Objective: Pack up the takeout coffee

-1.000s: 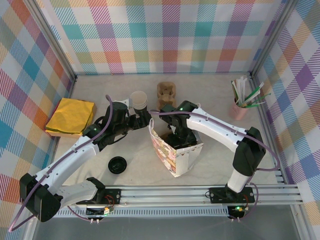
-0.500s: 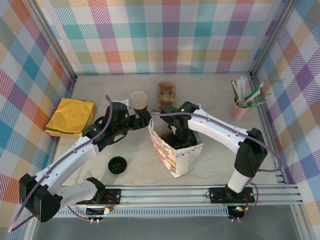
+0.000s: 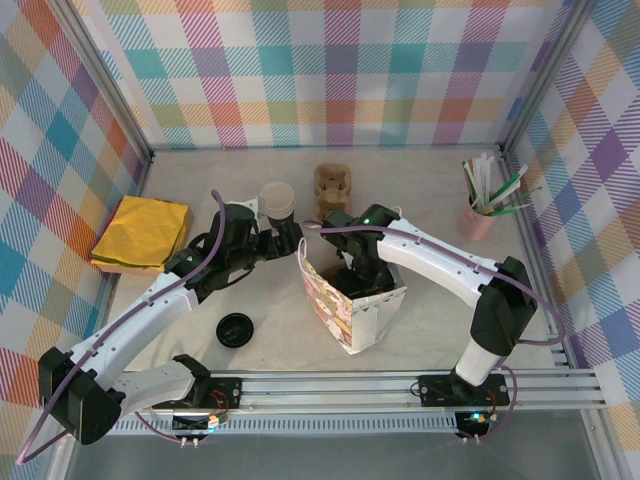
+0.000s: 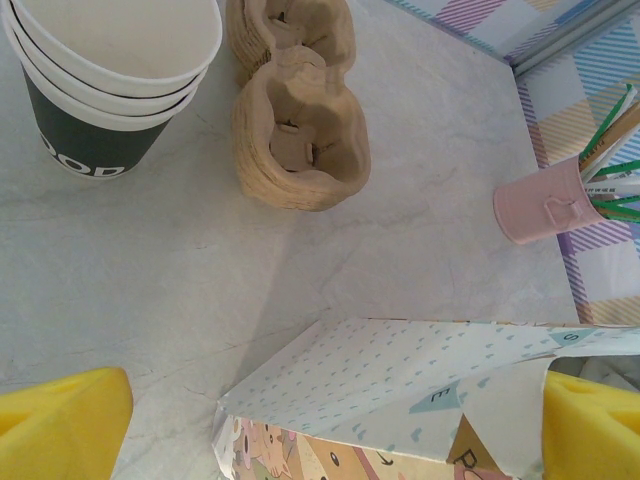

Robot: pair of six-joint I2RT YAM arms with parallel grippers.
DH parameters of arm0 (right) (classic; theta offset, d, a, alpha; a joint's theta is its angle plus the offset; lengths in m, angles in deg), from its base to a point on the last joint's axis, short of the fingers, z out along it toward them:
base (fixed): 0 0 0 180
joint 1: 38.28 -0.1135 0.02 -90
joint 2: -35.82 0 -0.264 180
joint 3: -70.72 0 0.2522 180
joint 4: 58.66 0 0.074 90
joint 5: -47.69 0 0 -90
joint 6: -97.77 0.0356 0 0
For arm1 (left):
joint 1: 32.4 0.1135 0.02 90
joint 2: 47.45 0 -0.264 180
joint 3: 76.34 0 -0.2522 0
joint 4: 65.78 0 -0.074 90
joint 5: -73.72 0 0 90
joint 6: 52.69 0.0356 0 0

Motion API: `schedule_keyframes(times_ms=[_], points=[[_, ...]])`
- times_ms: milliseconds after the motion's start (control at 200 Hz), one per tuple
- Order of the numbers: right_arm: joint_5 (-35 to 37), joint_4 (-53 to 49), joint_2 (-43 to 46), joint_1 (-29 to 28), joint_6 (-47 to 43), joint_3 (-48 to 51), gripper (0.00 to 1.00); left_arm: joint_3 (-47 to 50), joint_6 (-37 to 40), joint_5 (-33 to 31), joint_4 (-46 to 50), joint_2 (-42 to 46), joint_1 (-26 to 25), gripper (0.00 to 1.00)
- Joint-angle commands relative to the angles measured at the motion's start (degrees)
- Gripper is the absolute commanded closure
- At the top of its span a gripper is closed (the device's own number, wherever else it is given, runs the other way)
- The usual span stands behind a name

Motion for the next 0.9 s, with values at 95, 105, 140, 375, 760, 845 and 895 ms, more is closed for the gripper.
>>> schedule_keyframes(times_ms=[95, 105, 140, 375, 760, 845, 895], points=[[-0.78, -3.69, -0.60, -0.48, 1.18, 2.72, 0.32, -1.36, 0.52, -2.67, 2.06, 0.86, -0.23, 0.05], [-0.78, -3.70, -0.61, -0.48, 1.16, 2.79, 0.32, -1.35, 0.50, -2.63, 2.06, 0.86, -0.23, 0.05], [-0.82, -3.56, -0.57, -0.48, 1.16, 2.88, 0.32, -1.46, 0.47, -2.61, 2.06, 0.85, -0.23, 0.05], [-0.95, -3.21, -0.92, -0.48, 1.00, 3.10, 0.32, -1.44, 0.47, -2.47, 2.14, 1.01, -0.23, 0.05], [-1.22, -2.85, -1.06, -0.48, 0.90, 3.87, 0.32, -1.44, 0.53, -2.40, 2.10, 0.86, -0.23, 0.05], [-1.39, -2.69, -1.05, -0.48, 0.90, 4.18, 0.32, -1.44, 0.47, -2.37, 2.05, 0.86, -0.23, 0.05], [-1.48, -2.63, -1.21, -0.48, 0.94, 4.35, 0.32, -1.44, 0.47, -2.32, 1.97, 0.86, -0.23, 0.05]])
